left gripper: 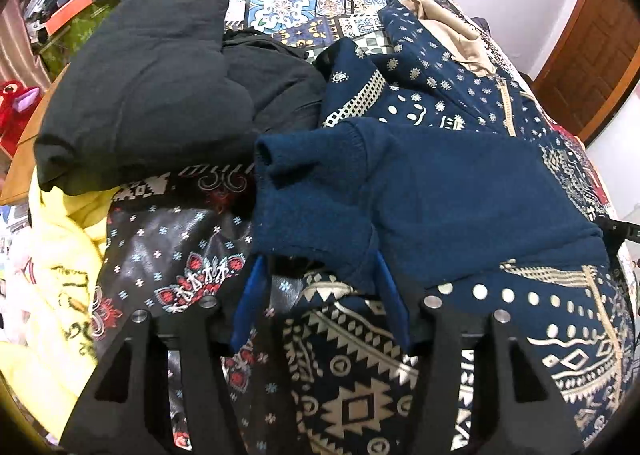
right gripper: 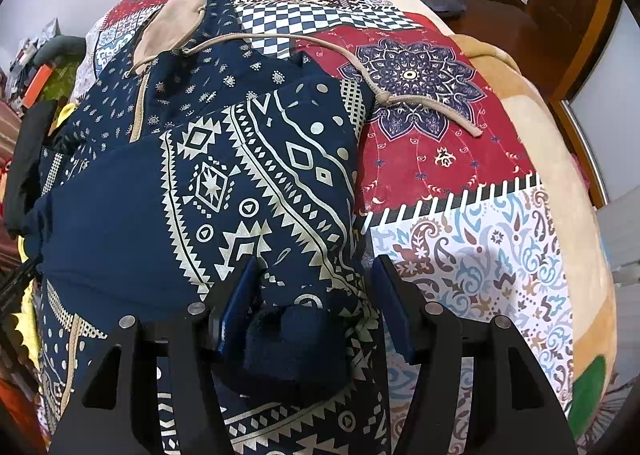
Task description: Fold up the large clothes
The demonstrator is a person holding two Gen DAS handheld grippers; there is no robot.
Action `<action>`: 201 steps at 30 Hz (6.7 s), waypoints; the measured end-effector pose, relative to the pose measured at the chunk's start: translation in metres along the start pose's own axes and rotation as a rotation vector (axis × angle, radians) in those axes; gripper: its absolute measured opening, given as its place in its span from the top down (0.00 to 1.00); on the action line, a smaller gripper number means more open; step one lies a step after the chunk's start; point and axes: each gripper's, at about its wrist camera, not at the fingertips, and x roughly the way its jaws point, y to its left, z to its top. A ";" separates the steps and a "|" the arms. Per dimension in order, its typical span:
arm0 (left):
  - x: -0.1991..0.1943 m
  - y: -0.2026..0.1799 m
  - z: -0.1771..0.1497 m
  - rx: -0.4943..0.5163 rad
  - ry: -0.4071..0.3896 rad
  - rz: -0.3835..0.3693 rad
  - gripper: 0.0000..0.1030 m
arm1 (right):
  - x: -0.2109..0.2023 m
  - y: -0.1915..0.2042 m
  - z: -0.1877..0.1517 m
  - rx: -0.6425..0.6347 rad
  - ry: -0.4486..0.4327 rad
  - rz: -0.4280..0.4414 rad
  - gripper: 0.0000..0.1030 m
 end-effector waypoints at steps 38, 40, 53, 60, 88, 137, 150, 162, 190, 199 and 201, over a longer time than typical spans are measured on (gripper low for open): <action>0.081 -0.119 0.254 0.123 -0.079 -0.102 0.36 | 0.033 0.109 0.207 -0.166 -0.144 0.007 0.46; 0.097 -0.119 0.261 0.117 -0.060 -0.093 0.36 | 0.051 0.109 0.217 -0.141 -0.116 0.019 0.46; 0.169 -0.100 0.278 -0.032 0.008 -0.142 0.40 | 0.119 0.105 0.252 -0.003 -0.018 0.077 0.43; 0.160 -0.105 0.270 0.002 -0.014 -0.120 0.89 | 0.112 0.118 0.238 -0.096 -0.068 0.044 0.77; -0.022 -0.114 0.106 0.234 -0.093 -0.203 0.91 | -0.059 0.109 0.080 -0.319 -0.204 0.105 0.92; 0.062 -0.124 0.137 0.209 -0.018 -0.129 0.48 | 0.029 0.110 0.100 -0.267 -0.015 0.174 0.54; 0.066 -0.126 0.133 0.186 -0.003 -0.211 0.92 | 0.038 0.105 0.105 -0.215 -0.002 0.282 0.94; -0.045 -0.139 0.098 0.261 -0.138 -0.293 0.93 | -0.071 0.104 0.065 -0.299 -0.182 0.309 0.94; -0.071 -0.114 -0.041 0.310 0.011 -0.279 0.62 | -0.088 0.078 -0.068 -0.320 -0.044 0.223 0.90; -0.127 -0.101 0.002 0.287 -0.174 -0.239 0.53 | -0.135 0.079 -0.041 -0.317 -0.189 0.245 0.89; -0.124 -0.105 0.020 0.277 -0.185 -0.247 0.52 | -0.139 0.084 -0.029 -0.316 -0.220 0.240 0.88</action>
